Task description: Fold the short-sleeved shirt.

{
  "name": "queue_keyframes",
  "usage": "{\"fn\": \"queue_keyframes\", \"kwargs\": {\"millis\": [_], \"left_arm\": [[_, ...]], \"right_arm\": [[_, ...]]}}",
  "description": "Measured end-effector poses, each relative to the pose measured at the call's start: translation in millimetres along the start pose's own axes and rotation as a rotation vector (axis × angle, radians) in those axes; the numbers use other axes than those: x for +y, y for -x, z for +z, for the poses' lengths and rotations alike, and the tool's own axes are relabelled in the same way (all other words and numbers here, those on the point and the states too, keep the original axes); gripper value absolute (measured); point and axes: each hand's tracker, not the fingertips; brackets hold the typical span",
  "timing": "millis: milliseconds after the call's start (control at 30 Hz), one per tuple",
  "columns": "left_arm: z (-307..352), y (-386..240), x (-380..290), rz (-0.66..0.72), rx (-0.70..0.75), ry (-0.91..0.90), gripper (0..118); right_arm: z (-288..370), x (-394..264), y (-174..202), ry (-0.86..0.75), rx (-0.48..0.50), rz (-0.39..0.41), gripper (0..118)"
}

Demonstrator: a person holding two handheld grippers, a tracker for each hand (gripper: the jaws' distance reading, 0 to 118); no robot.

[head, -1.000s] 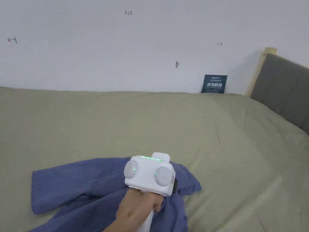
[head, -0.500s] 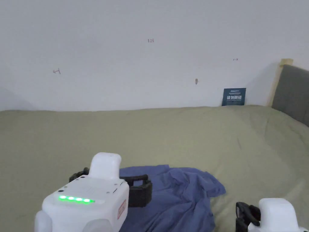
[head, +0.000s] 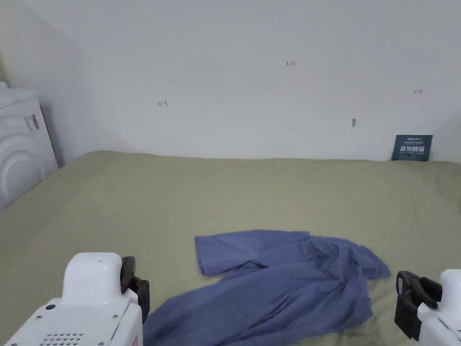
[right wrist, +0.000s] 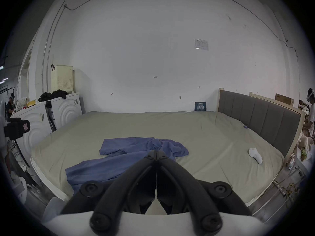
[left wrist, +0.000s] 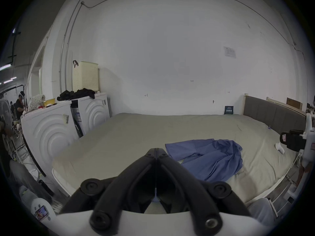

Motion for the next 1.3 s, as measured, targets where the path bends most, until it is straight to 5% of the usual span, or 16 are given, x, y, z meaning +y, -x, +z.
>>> {"fn": "queue_keyframes", "kwargs": {"millis": [333,633,733,767,800,833,1067,1100,1167,1233,1267,1300], "left_arm": [[-19,5,6,0.032,-0.040,0.044,0],[-162,43,-44,0.077,-0.080,0.479,0],[-204,55,-71,0.122,-0.069,0.602,26],[-216,57,-79,0.118,-0.071,0.635,26],[-228,57,-88,0.107,-0.068,0.686,84],[-237,57,-96,0.110,-0.059,0.716,118],[-265,40,-139,0.014,-0.016,0.845,111],[-258,32,-137,-0.013,-0.016,0.853,91],[-248,26,-132,-0.035,-0.001,0.789,80],[-252,32,-131,0.001,-0.052,0.799,35],[-252,32,-130,-0.015,-0.020,0.778,0],[-251,35,-130,0.033,-0.088,0.740,0]], "right_arm": [[-1,2,0,-0.018,-0.026,0.016,3],[-30,-21,-4,0.075,-0.025,-0.016,3],[-44,-32,-6,0.129,-0.030,-0.015,3],[-49,-36,-6,0.148,-0.033,-0.017,3],[-54,-39,-7,0.160,-0.033,-0.017,3],[-58,-41,-8,0.172,-0.034,-0.018,3],[-80,-46,-15,0.229,-0.042,-0.024,3],[-82,-46,-16,0.234,-0.037,-0.026,3],[-87,-46,-20,0.252,-0.033,-0.027,3],[-96,-43,-26,0.272,-0.037,-0.022,3],[-100,-41,-30,0.275,-0.040,-0.012,3],[-105,-39,-34,0.280,-0.041,0.003,3]]}}
